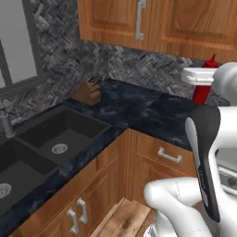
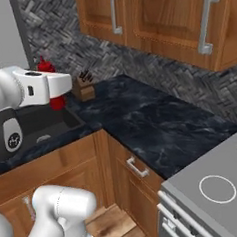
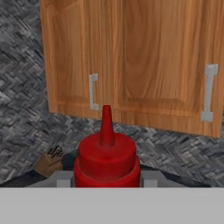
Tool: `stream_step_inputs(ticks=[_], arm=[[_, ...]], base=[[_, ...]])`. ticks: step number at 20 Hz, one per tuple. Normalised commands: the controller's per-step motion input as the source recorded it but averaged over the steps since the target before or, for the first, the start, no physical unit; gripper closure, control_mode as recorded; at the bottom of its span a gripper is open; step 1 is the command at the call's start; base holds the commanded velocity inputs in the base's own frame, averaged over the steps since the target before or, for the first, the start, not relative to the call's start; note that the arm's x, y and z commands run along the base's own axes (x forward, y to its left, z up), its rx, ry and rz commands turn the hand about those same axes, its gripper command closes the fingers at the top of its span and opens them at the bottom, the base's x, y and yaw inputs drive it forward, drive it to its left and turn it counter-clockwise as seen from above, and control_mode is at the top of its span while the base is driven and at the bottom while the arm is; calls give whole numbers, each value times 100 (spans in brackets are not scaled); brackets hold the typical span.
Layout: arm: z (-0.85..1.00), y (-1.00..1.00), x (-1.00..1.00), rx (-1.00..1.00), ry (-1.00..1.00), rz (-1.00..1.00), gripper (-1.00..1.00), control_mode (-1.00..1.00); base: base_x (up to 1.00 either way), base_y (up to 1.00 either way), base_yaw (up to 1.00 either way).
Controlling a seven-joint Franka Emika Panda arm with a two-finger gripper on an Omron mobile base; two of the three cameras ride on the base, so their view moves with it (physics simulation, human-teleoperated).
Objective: Collect the paprika, ketchup, and shaker from the cabinet and place them next to the stove.
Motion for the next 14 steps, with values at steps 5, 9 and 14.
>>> stream_step_inputs(ticks=[5,9,14], arm=[[0,0,0,0,0,0,100,100],[0,0,0,0,0,0,100,100],[0,0,0,0,0,0,100,100]], base=[[0,-23,-38],[5,-17,-38],[25,-9,-36]])
